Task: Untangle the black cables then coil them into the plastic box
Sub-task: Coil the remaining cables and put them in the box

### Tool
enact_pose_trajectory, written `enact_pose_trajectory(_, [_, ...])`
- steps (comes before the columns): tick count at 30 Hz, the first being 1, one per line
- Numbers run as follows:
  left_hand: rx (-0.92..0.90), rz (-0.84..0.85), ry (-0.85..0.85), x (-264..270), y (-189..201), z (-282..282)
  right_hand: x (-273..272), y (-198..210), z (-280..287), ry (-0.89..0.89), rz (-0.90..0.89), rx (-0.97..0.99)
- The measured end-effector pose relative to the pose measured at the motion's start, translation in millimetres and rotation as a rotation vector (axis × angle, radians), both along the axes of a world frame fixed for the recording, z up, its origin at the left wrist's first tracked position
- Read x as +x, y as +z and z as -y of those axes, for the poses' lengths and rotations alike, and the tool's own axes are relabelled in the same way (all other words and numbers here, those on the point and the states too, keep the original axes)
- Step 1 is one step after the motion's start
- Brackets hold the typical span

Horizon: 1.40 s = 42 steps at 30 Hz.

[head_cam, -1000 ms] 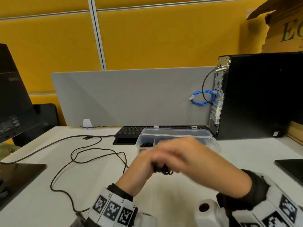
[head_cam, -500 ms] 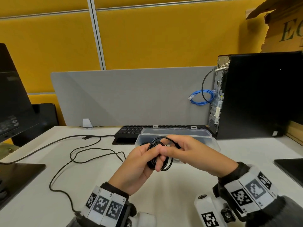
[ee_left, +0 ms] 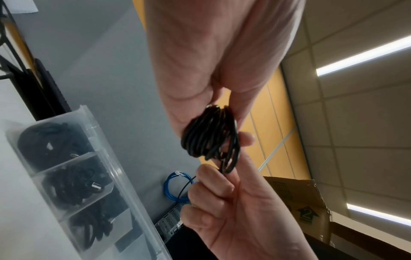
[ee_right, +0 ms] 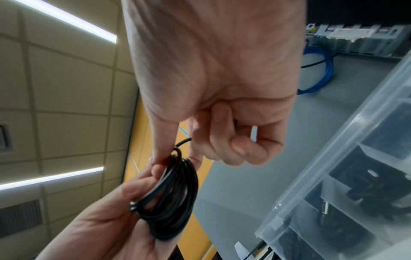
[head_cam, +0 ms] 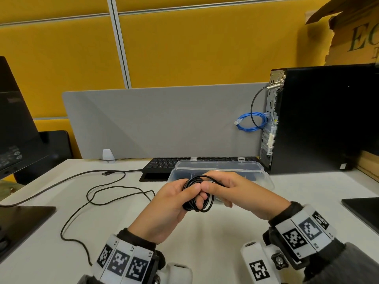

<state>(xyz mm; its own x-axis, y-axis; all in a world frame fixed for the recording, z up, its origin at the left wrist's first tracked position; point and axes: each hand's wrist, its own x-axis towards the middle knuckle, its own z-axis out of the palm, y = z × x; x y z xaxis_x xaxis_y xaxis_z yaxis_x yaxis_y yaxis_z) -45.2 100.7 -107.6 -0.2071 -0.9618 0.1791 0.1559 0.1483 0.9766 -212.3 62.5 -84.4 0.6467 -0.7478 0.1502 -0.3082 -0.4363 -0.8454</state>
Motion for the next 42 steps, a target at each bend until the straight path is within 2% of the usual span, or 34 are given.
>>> enact_pose_trajectory(6, [-0.146,0.348,0.149,7,-9,7,-1,3,-2,-0.001,0.028,-0.009])
enact_pose_trajectory(8, [-0.219,0.529,0.158,8,-10,7,0,4,-4,-0.021,0.043,0.002])
enact_pose_trajectory(12, [-0.324,0.774,0.162,7,-9,4,0,4,-6,-0.064,0.014,-0.014])
enact_pose_trajectory(14, [-0.375,0.819,0.173,4,-8,2,1,4,-7,-0.075,0.006,-0.007])
enact_pose_trajectory(19, [-0.484,0.757,0.257,-6,-3,-3,6,6,-11,-0.148,0.054,-0.034])
enact_pose_trajectory(23, [-0.579,0.886,0.350,-5,-5,-1,12,1,-14,-0.177,0.074,-0.115])
enact_pose_trajectory(26, [-0.561,0.772,0.307,-7,-3,-2,15,0,-15,-0.203,0.082,-0.156])
enact_pose_trajectory(31, [-0.485,0.673,0.271,-9,-2,-3,15,0,-14,-0.213,0.124,-0.185])
enact_pose_trajectory(36, [-0.386,0.548,0.300,-6,0,-5,3,10,-9,-0.100,0.060,-0.072])
enact_pose_trajectory(37, [-0.360,0.528,0.303,-5,0,-4,-3,15,-8,-0.098,0.042,-0.097])
enact_pose_trajectory(39, [-0.306,0.456,0.278,-4,1,-4,-14,21,-4,-0.139,-0.051,-0.282])
enact_pose_trajectory(42, [-0.206,0.308,0.193,-5,0,-5,-17,19,1,-0.305,-0.248,-0.564])
